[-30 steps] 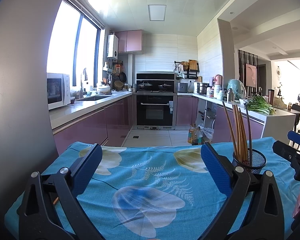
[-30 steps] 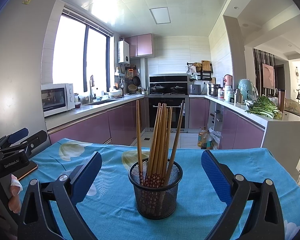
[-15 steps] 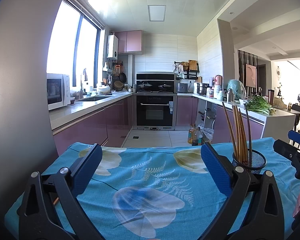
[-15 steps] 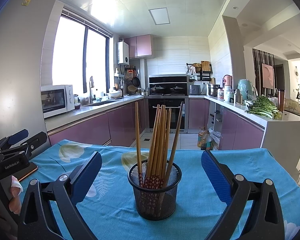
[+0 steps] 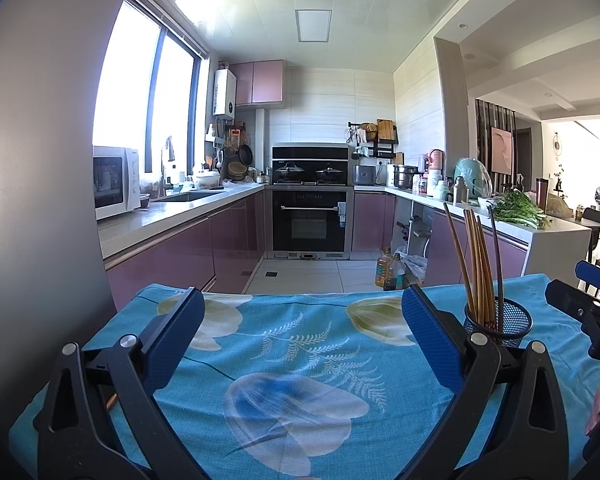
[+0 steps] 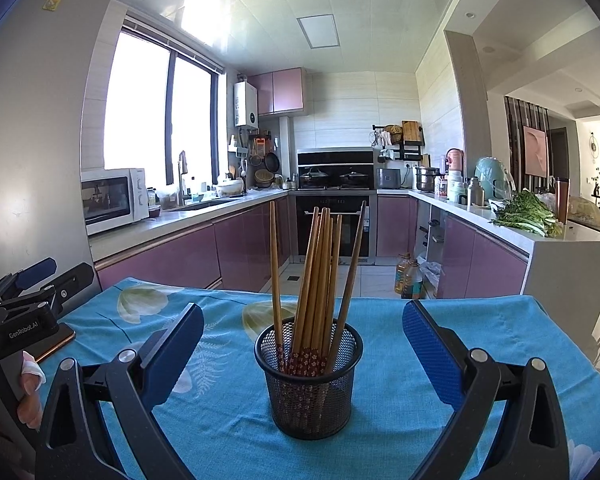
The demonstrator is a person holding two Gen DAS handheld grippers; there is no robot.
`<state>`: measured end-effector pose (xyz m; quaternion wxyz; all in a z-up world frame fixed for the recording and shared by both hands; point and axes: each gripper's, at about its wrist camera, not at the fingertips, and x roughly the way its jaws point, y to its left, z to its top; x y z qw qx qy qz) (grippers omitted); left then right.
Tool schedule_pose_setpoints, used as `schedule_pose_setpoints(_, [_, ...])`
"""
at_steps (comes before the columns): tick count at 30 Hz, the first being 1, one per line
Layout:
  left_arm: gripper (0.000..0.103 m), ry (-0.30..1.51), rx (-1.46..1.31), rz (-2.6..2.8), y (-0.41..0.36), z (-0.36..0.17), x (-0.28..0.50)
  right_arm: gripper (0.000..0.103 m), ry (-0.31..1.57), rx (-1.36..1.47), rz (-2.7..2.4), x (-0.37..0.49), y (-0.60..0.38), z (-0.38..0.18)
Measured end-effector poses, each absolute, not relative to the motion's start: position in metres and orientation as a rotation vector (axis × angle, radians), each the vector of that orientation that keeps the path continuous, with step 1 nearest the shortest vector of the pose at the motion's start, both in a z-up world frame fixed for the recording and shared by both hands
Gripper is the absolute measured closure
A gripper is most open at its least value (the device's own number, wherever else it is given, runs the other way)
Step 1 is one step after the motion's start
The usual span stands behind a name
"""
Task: Organize utensils
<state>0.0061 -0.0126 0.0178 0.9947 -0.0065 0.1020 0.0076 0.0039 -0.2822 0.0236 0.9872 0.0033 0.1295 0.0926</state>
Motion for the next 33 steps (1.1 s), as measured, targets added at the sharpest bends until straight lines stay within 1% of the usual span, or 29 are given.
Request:
schedule_pose_setpoints(23, [0.006,0.203,-0.012,0.030,-0.011,0.015,0.009,0.007,0.270,0.014,0.179,0.006,-0.281,0.019])
schedule_pose_setpoints(28, [0.006,0.274,-0.018,0.030,-0.008,0.007,0.020,0.007,0.297,0.019,0.158,0.010,-0.292,0.013])
schedule_pose_setpoints(32, [0.006,0.376,-0.005,0.042,-0.001,-0.004,0.040,0.007,0.405,0.036,0.075,0.026,-0.327,-0.001])
schedule_pose_setpoints(33, [0.006,0.396,-0.002,0.043,0.002,-0.007,0.045,0.007,0.458,0.030,0.029,0.034,-0.338,-0.007])
